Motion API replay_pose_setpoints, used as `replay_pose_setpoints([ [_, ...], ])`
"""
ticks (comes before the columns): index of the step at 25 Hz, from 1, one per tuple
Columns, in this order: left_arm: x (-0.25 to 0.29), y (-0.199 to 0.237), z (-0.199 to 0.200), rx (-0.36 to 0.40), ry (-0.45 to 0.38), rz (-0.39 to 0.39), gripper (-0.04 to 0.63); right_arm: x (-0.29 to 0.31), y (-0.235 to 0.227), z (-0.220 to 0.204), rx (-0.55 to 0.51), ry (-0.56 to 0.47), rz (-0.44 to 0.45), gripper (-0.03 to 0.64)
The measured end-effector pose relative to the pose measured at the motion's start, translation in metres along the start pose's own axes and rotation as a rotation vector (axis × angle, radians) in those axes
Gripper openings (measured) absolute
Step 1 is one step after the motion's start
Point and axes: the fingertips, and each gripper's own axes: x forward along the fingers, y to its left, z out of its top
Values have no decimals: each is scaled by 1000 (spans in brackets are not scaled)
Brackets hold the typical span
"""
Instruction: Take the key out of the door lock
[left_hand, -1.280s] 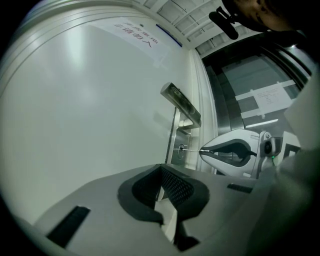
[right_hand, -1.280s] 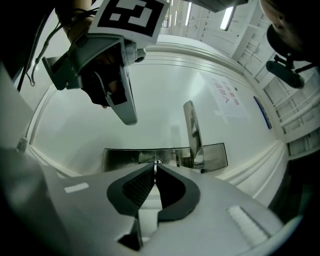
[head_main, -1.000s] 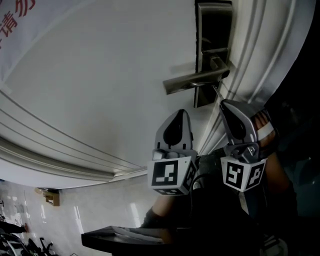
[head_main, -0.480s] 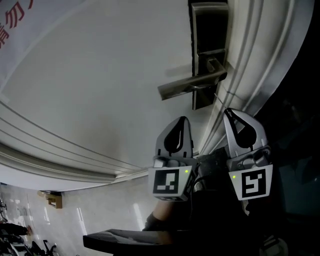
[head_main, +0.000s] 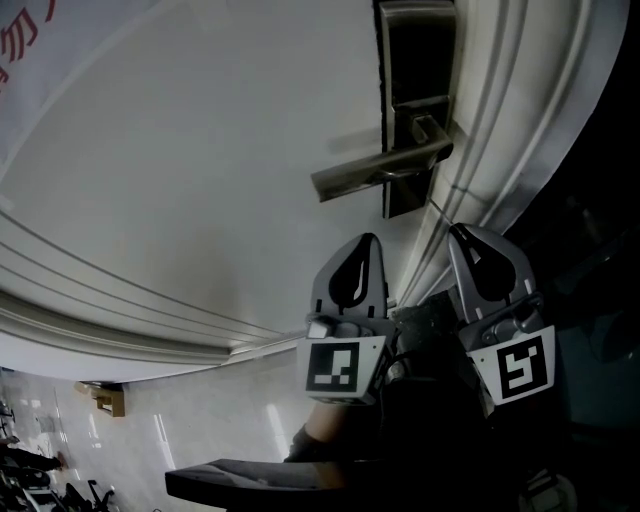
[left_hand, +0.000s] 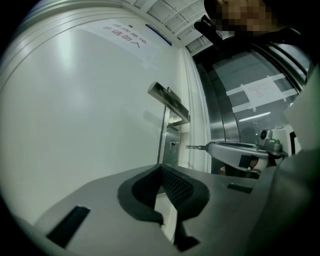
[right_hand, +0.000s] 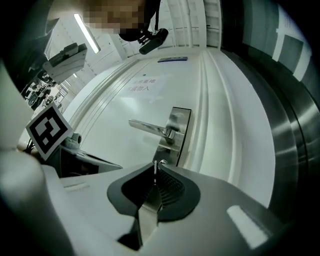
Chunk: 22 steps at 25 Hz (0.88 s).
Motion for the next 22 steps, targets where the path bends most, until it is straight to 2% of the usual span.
replay_pose_setpoints([
  [22, 17, -5, -6, 44, 37, -7, 0, 3, 1, -4, -30, 18, 1, 12],
])
